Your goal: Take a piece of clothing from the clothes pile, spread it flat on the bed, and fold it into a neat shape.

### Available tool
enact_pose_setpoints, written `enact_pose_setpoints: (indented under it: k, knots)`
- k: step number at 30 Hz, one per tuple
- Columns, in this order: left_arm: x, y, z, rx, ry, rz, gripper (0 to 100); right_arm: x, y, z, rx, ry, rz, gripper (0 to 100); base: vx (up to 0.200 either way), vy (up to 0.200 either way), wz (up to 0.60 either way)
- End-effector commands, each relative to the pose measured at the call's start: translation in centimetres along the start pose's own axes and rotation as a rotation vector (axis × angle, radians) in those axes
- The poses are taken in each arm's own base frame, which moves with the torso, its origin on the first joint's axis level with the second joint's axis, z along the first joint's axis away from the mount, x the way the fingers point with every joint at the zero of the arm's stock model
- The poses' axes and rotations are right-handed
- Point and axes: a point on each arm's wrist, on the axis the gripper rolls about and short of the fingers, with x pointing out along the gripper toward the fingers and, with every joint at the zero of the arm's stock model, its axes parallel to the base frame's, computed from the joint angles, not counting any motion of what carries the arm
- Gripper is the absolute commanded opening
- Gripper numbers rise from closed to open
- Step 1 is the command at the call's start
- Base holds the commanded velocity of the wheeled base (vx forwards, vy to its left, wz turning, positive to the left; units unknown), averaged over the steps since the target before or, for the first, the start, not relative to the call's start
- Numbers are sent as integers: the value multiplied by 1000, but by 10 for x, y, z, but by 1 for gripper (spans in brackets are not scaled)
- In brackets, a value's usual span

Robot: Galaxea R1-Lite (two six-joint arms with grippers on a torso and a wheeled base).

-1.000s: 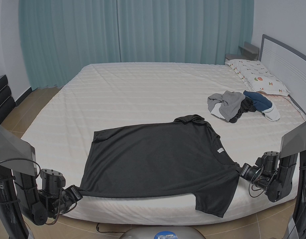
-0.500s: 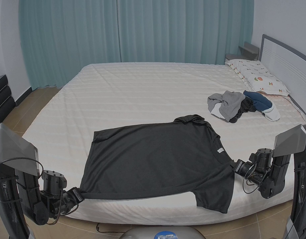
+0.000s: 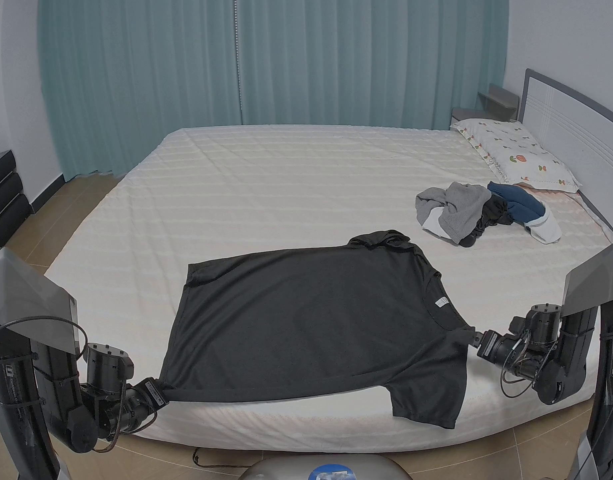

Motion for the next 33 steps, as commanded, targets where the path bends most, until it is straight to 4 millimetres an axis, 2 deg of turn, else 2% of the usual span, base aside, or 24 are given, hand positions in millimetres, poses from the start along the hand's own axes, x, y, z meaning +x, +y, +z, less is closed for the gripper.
enact_pose_setpoints:
  k: [1, 11, 30, 31, 33]
  knots:
    - [-2, 1, -1, 2, 3, 3, 0, -28, 4, -7, -44, 97, 78, 100, 0, 0, 0]
    - [-7, 0, 0, 4, -7, -8, 0, -26, -7, -31, -148, 208, 75, 100, 0, 0, 0]
    - [-7, 0, 0, 7, -7, -8, 0, -12, 4, -36, -136, 223, 127, 100, 0, 0, 0]
    - [-7, 0, 1, 6, -8, -9, 0, -11, 3, -36, -135, 219, 121, 0, 0, 0, 0]
    - [-7, 0, 1, 6, -8, -9, 0, -11, 3, -36, -135, 219, 121, 0, 0, 0, 0]
